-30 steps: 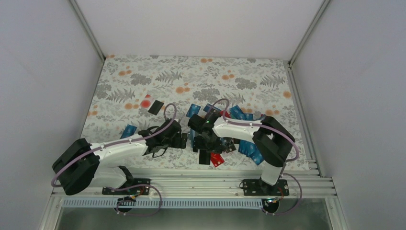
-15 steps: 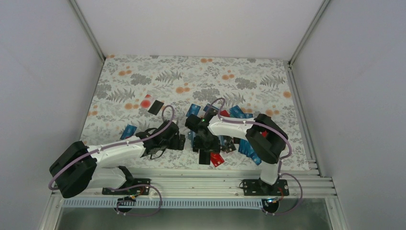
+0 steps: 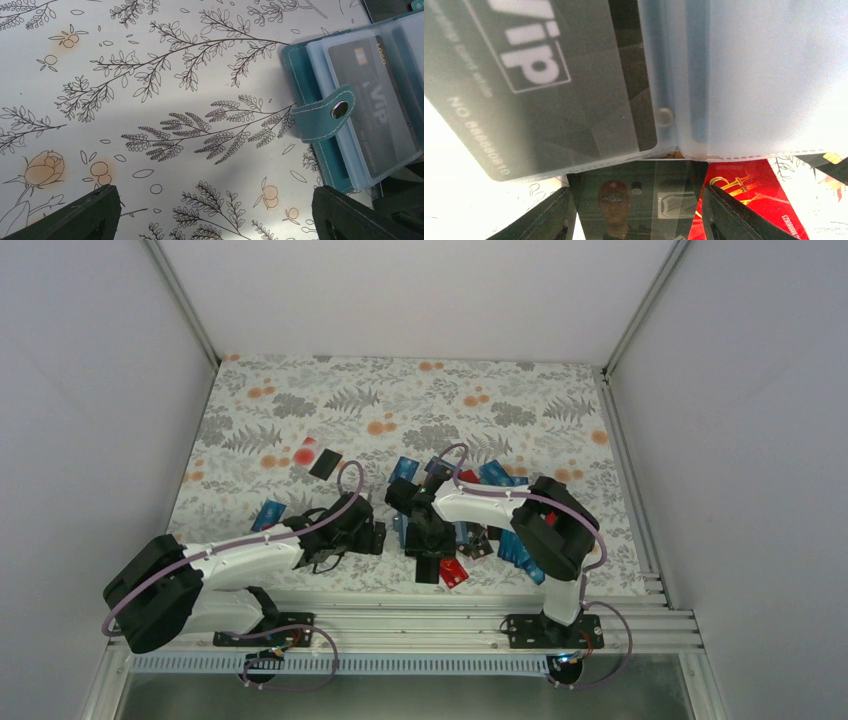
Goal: Put the credit cards into the card holder
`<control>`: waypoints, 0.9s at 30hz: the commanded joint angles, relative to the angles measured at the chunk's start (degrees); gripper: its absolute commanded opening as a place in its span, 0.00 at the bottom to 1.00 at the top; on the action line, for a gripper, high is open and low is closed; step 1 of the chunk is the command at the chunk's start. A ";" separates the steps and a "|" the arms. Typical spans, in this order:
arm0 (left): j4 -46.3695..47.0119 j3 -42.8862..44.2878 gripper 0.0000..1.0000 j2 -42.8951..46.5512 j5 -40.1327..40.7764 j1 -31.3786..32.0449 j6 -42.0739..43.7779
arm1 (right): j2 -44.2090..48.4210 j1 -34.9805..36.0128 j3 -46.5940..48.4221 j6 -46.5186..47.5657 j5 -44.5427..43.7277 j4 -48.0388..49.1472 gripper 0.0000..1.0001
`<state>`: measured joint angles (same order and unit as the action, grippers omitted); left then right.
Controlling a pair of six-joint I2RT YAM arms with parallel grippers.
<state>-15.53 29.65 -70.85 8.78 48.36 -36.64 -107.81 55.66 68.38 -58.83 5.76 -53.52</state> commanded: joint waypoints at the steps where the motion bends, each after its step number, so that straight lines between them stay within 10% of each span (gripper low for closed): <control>1: -0.07 -0.72 0.95 0.98 0.18 -0.28 -0.29 | -4.60 0.50 -2.06 0.19 -1.96 3.79 0.62; 27: -4.30 2.84 0.95 4.83 -0.76 0.19 -1.60 | 5.81 0.43 -3.08 0.65 -3.73 3.51 0.54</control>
<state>-18.57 30.61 -68.10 8.58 48.38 -37.19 -105.23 55.66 66.15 -58.22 4.36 -51.31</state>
